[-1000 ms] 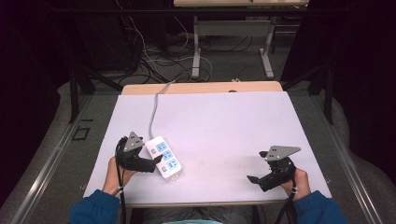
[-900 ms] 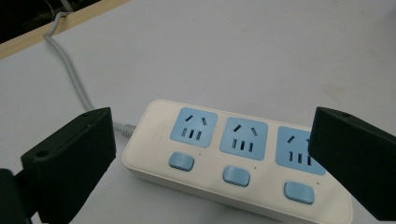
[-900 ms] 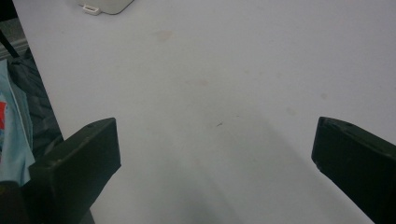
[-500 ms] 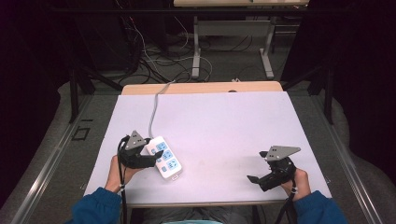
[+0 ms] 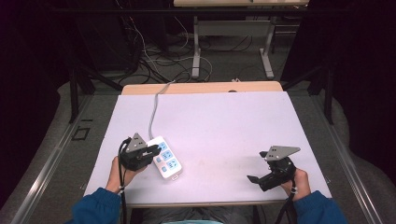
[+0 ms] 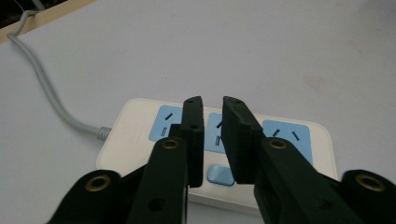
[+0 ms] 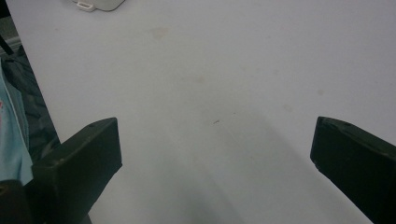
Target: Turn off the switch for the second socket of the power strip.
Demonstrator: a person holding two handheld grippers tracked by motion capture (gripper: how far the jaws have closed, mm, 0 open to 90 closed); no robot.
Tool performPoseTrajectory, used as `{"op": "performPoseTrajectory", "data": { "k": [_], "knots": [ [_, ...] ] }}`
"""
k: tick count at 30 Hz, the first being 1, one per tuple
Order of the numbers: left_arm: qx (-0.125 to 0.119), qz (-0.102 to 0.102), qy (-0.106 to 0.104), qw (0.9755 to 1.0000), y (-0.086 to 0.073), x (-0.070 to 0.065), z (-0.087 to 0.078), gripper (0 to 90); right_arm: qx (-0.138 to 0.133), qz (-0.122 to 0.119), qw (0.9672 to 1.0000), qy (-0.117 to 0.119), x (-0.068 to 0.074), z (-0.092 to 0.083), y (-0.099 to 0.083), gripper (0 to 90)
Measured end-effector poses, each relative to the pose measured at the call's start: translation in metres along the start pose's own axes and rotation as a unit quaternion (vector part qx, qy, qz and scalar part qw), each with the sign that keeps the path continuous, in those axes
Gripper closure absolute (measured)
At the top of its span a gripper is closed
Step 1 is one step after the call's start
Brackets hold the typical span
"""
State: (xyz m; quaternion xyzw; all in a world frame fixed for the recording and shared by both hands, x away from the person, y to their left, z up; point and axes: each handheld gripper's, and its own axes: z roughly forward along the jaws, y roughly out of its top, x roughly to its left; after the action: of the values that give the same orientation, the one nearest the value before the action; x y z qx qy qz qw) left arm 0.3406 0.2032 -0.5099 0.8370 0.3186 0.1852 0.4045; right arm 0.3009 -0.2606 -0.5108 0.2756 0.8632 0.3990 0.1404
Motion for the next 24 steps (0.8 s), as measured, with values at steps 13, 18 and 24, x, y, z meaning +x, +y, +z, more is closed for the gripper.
{"op": "performPoseTrajectory", "data": {
  "k": [13, 18, 24],
  "knots": [
    [0.019, 0.007, -0.017, 0.9997, -0.003, 0.0, 0.004, 90.0, 0.002, 0.0, 1.0, 0.001, 0.0, 0.0, 0.0, 1.3],
    [0.03, 0.007, -0.018, 0.9994, -0.004, -0.001, 0.006, 90.0, 0.003, 0.0, 1.0, 0.0, 0.001, 0.0, 0.0, 1.4],
    [0.043, 0.0, -0.024, 0.9988, -0.007, 0.0, 0.011, 90.0, 0.002, 0.0, 1.0, -0.003, 0.0, 0.001, 0.0, 1.5]
  ]
}}
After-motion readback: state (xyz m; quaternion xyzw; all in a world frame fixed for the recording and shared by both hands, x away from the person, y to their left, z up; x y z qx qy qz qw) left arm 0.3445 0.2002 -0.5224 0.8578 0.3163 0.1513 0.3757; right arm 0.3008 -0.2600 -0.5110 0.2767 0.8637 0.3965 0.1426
